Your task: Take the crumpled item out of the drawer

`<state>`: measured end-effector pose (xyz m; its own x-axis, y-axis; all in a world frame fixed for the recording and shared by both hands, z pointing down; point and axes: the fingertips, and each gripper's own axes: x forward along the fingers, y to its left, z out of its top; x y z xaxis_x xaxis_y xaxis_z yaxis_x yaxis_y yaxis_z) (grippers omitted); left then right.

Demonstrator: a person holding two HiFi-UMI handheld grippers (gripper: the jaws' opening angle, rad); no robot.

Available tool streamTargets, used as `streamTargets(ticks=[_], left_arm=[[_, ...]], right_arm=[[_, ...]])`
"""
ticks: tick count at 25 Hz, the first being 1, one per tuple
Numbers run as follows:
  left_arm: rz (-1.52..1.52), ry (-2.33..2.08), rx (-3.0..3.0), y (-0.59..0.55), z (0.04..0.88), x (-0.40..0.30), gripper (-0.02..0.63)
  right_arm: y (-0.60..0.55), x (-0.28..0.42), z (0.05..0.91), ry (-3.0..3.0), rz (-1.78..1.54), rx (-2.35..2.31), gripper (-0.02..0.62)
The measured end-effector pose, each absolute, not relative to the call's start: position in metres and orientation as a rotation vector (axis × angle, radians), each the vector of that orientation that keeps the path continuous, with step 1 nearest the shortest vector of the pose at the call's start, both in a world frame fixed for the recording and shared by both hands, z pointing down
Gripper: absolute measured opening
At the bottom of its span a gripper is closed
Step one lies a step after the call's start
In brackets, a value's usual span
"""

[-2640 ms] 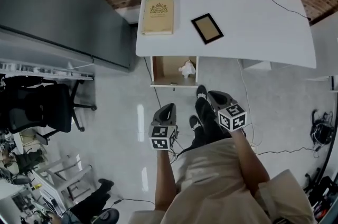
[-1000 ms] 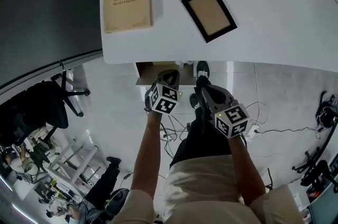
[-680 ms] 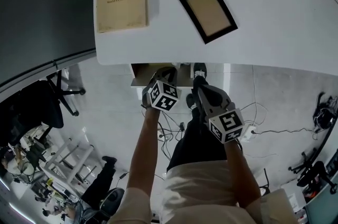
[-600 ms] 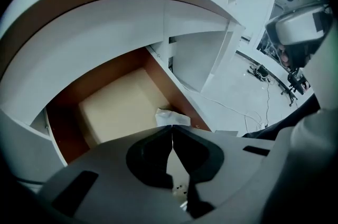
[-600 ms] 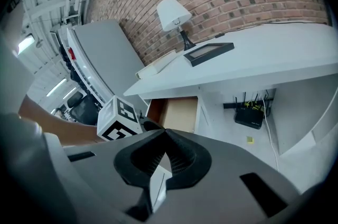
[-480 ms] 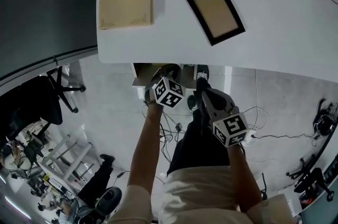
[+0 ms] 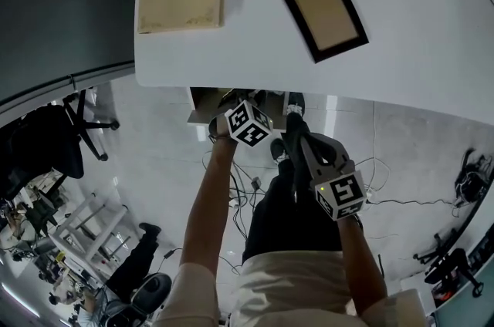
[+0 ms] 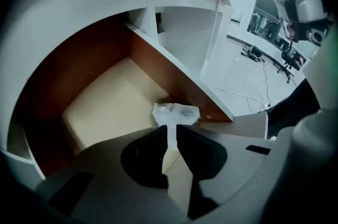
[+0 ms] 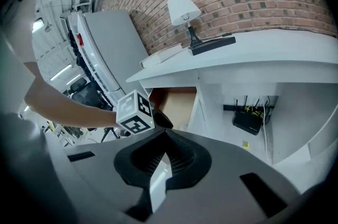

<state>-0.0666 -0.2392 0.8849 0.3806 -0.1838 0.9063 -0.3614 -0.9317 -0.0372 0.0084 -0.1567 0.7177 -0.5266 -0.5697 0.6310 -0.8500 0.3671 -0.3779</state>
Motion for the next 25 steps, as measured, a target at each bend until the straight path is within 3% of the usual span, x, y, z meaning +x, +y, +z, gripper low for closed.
streamTargets(ticks=[8, 25], left_arm=[[1.784, -0.358, 2.37, -0.224, 0.927, -0.073, 0.107], [1.963, -0.258, 2.455, -0.242, 0.938, -0.06, 0.118]], right_arm=[[-0.155, 0.018, 0.724, -2.227, 0.953, 1.217, 0.025], [-0.151, 0.022, 0.736, -2.213, 0.991, 1.207, 0.023]])
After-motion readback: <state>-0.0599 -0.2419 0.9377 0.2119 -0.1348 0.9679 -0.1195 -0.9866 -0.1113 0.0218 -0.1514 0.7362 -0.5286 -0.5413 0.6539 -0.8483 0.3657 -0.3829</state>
